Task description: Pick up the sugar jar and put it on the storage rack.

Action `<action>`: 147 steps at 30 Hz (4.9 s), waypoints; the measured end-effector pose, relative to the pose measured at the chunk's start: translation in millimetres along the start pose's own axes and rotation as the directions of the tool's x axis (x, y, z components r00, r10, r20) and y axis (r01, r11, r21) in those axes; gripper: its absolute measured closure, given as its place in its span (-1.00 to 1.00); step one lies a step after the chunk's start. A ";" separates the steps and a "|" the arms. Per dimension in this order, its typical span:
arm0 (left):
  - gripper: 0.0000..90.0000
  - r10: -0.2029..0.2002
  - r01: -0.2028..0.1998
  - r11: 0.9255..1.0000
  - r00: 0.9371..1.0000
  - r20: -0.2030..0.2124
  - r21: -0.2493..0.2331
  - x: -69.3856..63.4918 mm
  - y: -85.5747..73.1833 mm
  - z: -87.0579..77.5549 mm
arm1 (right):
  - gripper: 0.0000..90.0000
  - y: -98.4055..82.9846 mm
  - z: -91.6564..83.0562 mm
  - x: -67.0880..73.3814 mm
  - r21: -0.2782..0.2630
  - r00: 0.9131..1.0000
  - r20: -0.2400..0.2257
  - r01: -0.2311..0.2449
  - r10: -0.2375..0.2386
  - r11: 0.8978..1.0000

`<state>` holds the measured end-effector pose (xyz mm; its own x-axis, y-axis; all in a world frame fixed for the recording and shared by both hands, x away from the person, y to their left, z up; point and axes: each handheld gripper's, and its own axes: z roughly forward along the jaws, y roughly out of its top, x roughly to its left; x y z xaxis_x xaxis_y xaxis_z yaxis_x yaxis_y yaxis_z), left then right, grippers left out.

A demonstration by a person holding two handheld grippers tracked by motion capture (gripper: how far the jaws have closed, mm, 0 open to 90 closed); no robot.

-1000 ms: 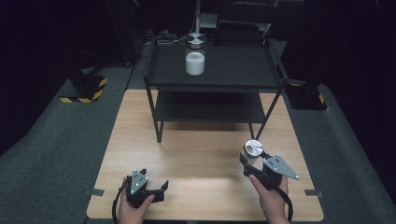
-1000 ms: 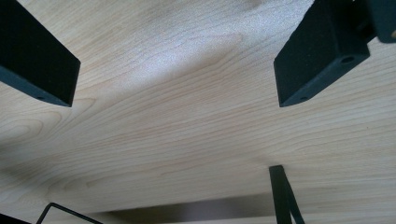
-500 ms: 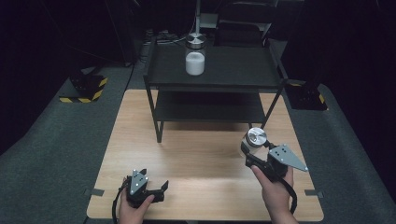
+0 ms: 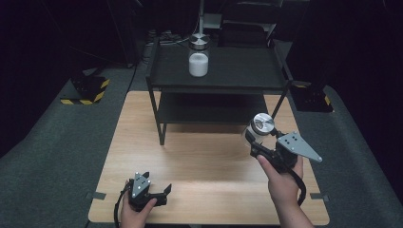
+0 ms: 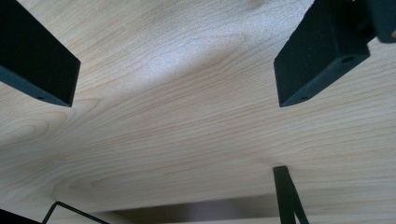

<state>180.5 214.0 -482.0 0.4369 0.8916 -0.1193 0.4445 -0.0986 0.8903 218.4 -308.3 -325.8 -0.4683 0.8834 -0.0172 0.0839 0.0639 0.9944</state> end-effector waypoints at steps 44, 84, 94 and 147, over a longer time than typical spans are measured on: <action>-0.98 -0.022 0.022 1.000 1.000 0.018 -0.002 5.4 -0.9 -1.2 | -0.32 115.9 87.6 -2.4 -0.051 0.993 0.113 0.042 -0.036 0.998; -0.98 -0.046 0.046 0.999 0.999 0.025 0.005 9.0 -0.3 -1.4 | -0.33 117.9 157.0 -12.6 -0.007 0.985 0.169 0.012 -0.010 1.000; -0.98 -0.046 0.046 0.999 0.999 0.027 0.006 9.3 -0.1 -1.4 | -0.33 114.7 156.7 -15.5 -0.020 0.987 0.161 0.001 0.002 1.000; -0.98 -0.043 0.043 0.999 0.999 0.023 0.004 9.5 -0.7 -1.9 | -1.00 70.9 63.1 -21.1 -0.147 0.999 0.025 0.045 -0.042 0.988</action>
<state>182.8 223.4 -482.9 0.4352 0.8846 -0.1677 0.4656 -0.0617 0.8828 289.7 -293.2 -261.5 -0.4493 0.8913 -0.0615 -0.0671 0.0349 0.9971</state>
